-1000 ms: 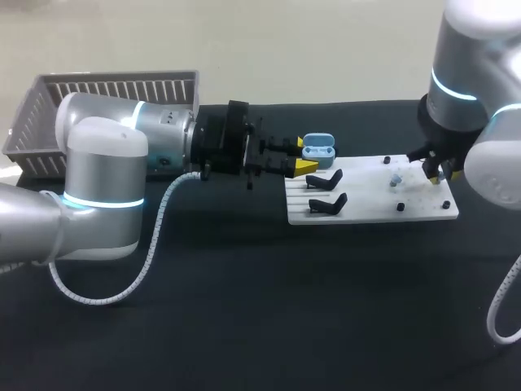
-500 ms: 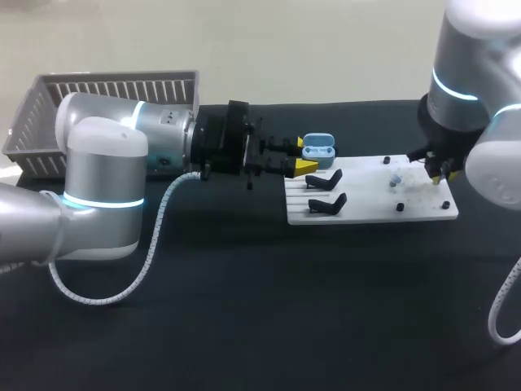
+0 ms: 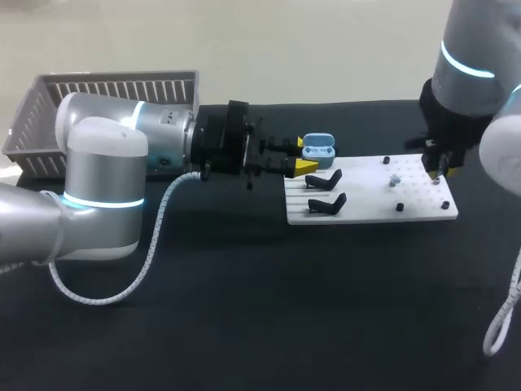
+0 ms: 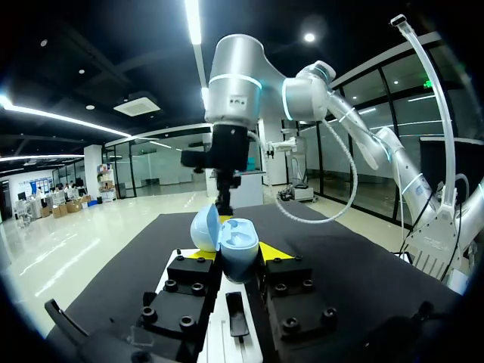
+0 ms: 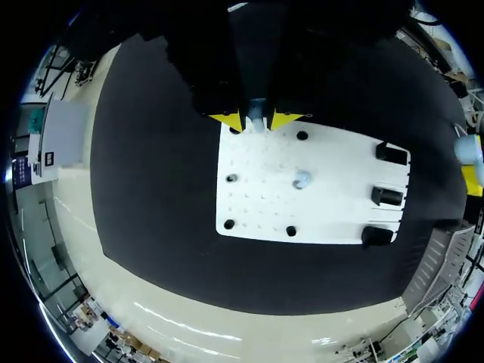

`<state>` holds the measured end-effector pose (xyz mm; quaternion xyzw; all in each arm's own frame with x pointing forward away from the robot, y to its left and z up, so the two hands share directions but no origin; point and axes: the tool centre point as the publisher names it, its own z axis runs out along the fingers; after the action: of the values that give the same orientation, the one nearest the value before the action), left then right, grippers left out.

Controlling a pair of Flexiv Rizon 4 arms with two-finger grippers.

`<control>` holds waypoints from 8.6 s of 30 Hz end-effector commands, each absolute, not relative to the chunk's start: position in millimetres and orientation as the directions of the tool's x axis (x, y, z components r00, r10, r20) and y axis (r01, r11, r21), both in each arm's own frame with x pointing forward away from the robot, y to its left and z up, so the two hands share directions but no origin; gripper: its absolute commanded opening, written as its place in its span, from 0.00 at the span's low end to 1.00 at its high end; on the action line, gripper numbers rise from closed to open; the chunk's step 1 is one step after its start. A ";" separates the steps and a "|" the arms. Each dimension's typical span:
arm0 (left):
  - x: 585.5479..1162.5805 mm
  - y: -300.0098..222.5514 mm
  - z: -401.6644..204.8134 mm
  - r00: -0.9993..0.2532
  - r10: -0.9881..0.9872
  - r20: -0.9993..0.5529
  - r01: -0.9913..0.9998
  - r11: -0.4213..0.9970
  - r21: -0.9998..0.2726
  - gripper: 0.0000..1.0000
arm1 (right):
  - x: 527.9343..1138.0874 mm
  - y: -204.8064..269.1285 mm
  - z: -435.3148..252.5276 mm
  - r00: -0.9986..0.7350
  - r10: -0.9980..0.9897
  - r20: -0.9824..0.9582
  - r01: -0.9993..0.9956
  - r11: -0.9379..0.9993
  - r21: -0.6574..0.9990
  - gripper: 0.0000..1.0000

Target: Pick up each earbud case from the left stands, insert the matching earbuds, close the lid, and place the case in the box.

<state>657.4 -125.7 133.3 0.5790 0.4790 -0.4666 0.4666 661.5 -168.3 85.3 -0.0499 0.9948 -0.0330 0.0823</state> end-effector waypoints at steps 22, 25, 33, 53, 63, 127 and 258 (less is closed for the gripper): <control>656.5 -125.5 132.4 0.109 0.116 -0.987 0.990 -0.102 0.097 0.00 | 628.6 -133.6 121.0 -0.988 -0.013 -0.153 -0.013 1.000 0.000 0.00; 656.5 -125.5 132.4 0.109 0.116 -0.987 0.990 -0.102 0.097 0.00 | 625.9 -122.5 123.5 -0.986 0.078 -0.150 0.078 0.997 0.010 0.00; 656.5 -125.5 132.4 0.109 0.116 -0.987 0.990 -0.102 0.097 0.00 | 617.8 -100.9 144.9 -0.916 0.374 -0.145 0.375 0.927 0.027 0.00; 656.5 -125.5 132.4 0.109 0.116 -0.987 0.990 -0.102 0.097 0.00 | 610.4 -80.7 154.3 -0.877 0.460 -0.140 0.457 0.888 0.057 0.00; 656.5 -125.5 132.4 0.109 0.116 -0.987 0.990 -0.102 0.097 0.00 | 616.3 -34.6 180.5 -0.689 0.720 -0.089 0.712 0.694 0.103 0.00; 656.5 -125.5 132.4 0.109 0.116 -0.987 0.990 -0.102 0.097 0.00 | 642.0 26.5 187.0 -0.486 0.864 -0.131 0.874 0.479 -0.079 0.00; 656.5 -125.5 132.4 0.109 0.116 -0.987 0.990 -0.102 0.097 0.00 | 629.2 -104.3 160.0 -0.581 0.804 -0.126 0.780 0.595 0.195 1.00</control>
<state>658.1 -125.5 133.1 0.5792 0.4781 -0.4674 0.4664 616.2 -108.3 161.7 0.4698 0.8705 0.0960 0.1107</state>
